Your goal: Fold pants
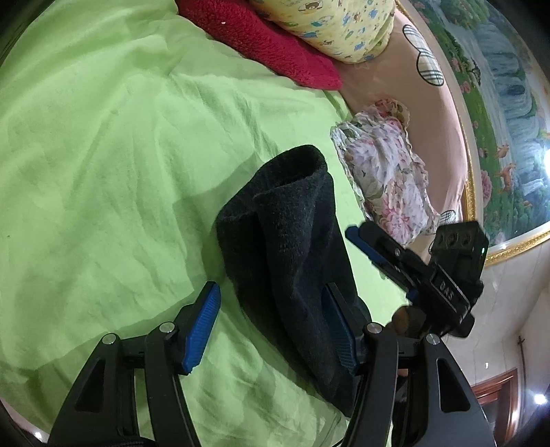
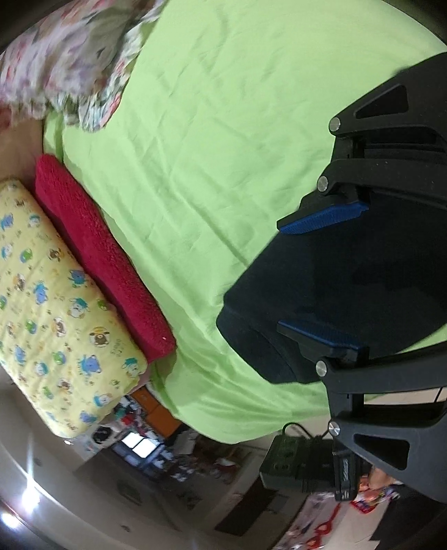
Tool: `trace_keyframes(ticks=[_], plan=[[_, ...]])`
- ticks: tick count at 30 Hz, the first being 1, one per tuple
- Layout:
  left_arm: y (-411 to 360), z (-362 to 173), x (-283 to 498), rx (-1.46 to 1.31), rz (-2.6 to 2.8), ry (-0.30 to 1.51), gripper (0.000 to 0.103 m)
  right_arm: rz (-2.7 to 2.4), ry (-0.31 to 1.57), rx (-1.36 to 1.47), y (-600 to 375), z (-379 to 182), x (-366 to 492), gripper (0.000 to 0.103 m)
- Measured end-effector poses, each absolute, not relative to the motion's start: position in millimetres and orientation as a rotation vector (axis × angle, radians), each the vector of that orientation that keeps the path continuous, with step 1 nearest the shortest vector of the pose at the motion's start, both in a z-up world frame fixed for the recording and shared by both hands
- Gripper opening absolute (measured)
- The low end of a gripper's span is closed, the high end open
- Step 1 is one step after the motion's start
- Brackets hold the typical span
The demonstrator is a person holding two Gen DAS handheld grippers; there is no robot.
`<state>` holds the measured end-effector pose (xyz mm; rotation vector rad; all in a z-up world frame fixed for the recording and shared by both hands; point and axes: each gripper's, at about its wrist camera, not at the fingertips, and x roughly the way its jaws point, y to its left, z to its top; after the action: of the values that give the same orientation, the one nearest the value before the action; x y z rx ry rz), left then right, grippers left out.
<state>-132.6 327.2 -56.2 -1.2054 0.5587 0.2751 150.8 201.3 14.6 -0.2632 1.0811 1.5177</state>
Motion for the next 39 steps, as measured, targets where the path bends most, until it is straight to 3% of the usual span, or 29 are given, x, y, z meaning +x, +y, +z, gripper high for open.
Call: trace_keyframes(ticks=[11, 15, 21, 39], plan=[[333, -57, -123, -1.226, 0.303, 0.542, 0.062, 1.636, 1.107, -0.462, 262, 3, 142, 0.053], [332, -54, -116, -1.188, 0.311, 0.546, 0.06, 1.65, 1.139, -0.473, 268, -5, 140, 0.034], [333, -53, -106, -1.174, 0.309, 0.556, 0.033, 1.657, 1.123, -0.4, 249, 4, 143, 0.021], [274, 35, -77, -1.014, 0.125, 0.454, 0.032, 1.649, 0.997, -0.117, 147, 74, 168, 0.018]])
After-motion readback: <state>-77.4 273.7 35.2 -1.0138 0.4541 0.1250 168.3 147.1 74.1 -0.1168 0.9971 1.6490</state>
